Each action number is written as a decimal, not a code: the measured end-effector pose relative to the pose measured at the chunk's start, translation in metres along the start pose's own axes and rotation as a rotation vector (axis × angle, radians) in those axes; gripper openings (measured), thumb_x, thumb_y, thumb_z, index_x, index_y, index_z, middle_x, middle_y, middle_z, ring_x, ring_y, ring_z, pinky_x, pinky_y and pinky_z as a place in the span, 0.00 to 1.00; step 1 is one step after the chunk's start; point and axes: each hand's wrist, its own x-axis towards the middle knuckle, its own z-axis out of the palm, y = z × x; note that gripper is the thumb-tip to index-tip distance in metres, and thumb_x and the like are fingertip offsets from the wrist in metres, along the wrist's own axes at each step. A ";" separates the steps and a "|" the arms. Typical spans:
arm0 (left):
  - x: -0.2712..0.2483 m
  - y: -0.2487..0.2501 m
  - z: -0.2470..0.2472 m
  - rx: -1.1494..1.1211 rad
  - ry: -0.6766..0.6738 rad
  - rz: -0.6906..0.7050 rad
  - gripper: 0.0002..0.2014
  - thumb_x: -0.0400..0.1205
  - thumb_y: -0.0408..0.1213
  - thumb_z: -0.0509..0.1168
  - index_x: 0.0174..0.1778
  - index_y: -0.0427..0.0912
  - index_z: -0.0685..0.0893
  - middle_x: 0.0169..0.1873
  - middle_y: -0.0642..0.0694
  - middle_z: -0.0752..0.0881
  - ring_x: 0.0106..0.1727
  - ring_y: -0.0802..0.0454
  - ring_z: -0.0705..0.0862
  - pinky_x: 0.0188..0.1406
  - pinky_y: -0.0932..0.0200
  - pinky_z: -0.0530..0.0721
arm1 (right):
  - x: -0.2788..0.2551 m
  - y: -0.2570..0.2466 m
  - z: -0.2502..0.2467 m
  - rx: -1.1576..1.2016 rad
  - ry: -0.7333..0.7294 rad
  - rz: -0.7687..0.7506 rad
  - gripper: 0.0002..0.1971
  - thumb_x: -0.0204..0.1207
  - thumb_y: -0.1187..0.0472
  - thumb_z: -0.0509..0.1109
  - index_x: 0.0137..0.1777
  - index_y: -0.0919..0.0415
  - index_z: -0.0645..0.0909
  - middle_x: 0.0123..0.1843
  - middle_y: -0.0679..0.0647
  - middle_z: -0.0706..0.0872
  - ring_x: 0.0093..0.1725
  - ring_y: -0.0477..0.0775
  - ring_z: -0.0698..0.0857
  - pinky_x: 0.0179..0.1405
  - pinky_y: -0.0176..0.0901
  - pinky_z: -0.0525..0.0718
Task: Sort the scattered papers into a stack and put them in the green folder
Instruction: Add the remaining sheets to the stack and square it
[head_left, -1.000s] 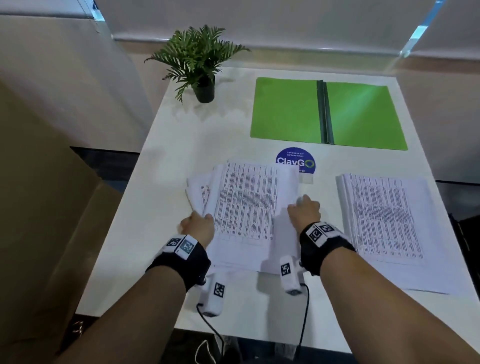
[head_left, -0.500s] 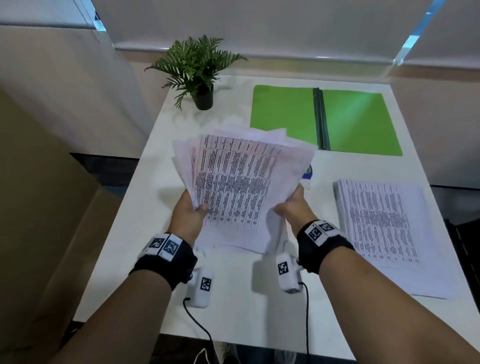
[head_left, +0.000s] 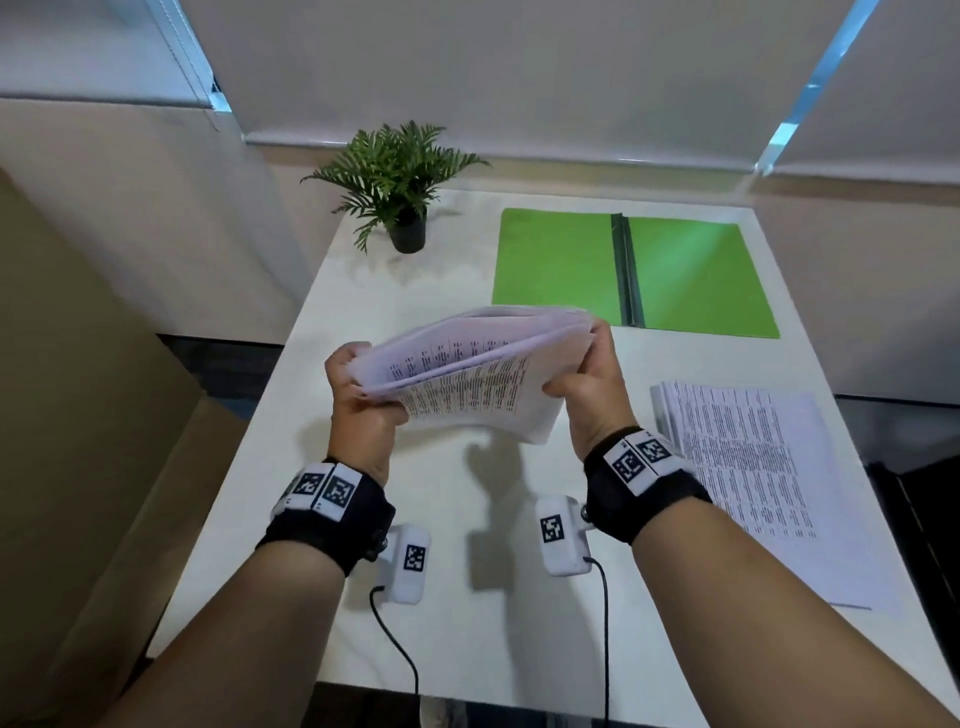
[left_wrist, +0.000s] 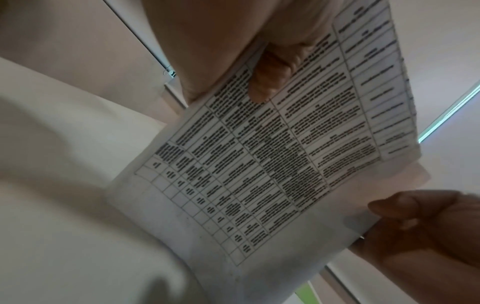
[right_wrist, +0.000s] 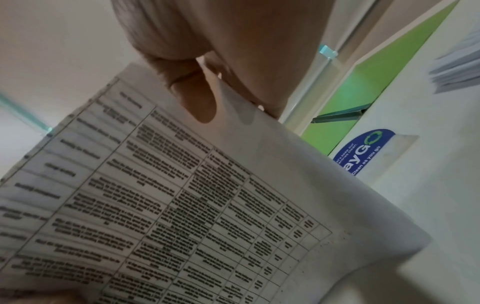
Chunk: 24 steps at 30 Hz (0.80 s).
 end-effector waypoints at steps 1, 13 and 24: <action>-0.004 0.003 0.005 -0.013 0.035 -0.013 0.36 0.57 0.13 0.57 0.65 0.36 0.68 0.52 0.41 0.76 0.48 0.48 0.79 0.36 0.58 0.82 | -0.001 -0.002 0.001 0.006 -0.013 -0.008 0.34 0.49 0.76 0.57 0.58 0.53 0.72 0.48 0.56 0.79 0.47 0.53 0.79 0.34 0.40 0.81; -0.002 0.024 0.016 0.000 0.122 0.146 0.22 0.73 0.11 0.56 0.53 0.43 0.71 0.41 0.48 0.80 0.38 0.64 0.83 0.40 0.64 0.83 | 0.006 -0.010 0.005 -0.019 0.049 -0.100 0.26 0.52 0.75 0.59 0.45 0.48 0.75 0.45 0.50 0.78 0.44 0.53 0.77 0.44 0.46 0.75; -0.007 -0.068 -0.005 0.299 -0.041 -0.224 0.29 0.81 0.17 0.54 0.73 0.51 0.62 0.65 0.51 0.74 0.67 0.51 0.73 0.70 0.55 0.68 | -0.010 0.084 -0.012 -0.363 -0.009 0.231 0.22 0.73 0.77 0.59 0.62 0.54 0.65 0.53 0.54 0.80 0.58 0.59 0.79 0.58 0.53 0.80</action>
